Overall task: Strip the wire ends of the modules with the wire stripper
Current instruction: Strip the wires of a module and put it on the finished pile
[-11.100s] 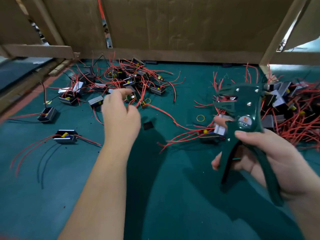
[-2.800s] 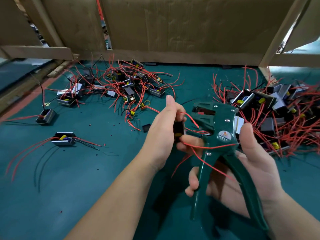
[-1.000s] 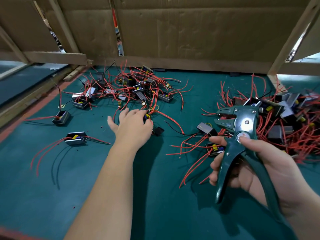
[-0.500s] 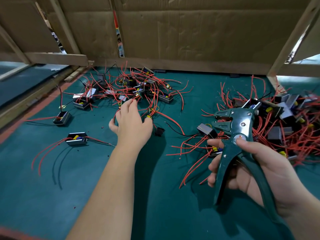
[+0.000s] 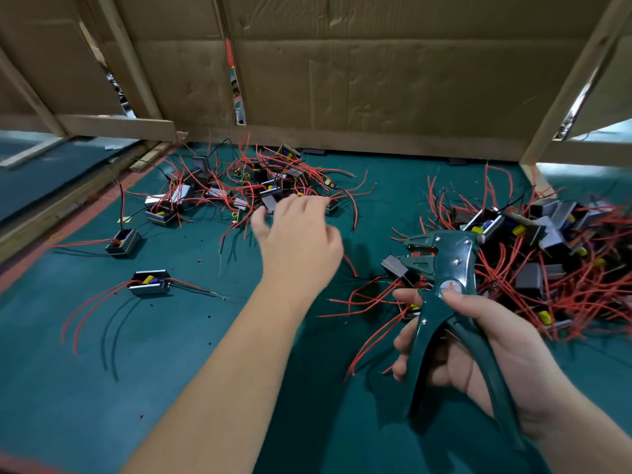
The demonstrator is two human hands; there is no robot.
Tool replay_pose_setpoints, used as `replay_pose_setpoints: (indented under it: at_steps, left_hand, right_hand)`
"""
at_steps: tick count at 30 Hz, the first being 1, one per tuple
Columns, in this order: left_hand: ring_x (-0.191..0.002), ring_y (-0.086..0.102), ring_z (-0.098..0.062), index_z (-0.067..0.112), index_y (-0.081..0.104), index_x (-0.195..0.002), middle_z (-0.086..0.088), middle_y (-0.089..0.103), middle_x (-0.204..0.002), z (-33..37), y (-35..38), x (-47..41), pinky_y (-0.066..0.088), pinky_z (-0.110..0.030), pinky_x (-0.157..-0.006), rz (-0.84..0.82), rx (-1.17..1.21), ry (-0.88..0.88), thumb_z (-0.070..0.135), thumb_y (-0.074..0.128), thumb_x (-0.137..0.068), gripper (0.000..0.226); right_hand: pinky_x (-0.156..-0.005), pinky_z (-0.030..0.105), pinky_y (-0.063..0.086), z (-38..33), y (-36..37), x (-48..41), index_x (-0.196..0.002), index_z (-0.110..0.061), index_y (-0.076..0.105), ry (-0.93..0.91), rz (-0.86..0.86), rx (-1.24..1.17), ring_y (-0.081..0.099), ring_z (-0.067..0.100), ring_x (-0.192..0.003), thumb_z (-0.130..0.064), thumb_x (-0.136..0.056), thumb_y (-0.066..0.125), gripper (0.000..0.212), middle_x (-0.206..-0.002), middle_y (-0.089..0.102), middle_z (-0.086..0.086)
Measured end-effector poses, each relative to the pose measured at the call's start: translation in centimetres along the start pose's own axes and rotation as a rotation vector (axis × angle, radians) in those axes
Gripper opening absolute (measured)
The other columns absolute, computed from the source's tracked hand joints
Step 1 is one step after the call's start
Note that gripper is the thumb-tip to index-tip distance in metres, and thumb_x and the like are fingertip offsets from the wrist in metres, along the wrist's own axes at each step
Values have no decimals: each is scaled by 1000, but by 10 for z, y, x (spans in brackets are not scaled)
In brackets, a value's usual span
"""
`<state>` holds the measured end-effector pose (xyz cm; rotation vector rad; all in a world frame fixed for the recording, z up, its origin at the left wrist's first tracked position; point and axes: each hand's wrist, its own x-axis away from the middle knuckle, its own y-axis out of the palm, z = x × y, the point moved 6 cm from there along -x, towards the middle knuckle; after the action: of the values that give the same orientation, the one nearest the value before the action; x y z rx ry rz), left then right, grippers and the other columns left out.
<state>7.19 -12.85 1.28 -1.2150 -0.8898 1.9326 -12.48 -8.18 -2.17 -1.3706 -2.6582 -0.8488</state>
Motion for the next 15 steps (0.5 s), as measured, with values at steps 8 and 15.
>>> replay_pose_setpoints:
  at_steps: [8, 15]
  left_hand:
    - [-133, 35, -23, 14, 36, -141, -5, 45, -141, 12, 55, -64, 18, -50, -109, -506, -282, 111, 17, 41, -93, 48]
    - [-110, 45, -28, 32, 66, -112, 1, 62, -110, -7, 49, -55, 22, -42, -90, -187, -316, 88, 22, 54, -91, 25]
  right_hand:
    - [-66, 54, 51, 5, 3, 0, -107, -3, 68, 32, 7, 7, 60, 47, -65, -39, -53, 77, 65, -77, 60, 30]
    - [-64, 52, 53, 5, 4, -1, -108, -3, 67, 40, -10, 7, 60, 47, -65, -29, -58, 70, 57, -77, 60, 31]
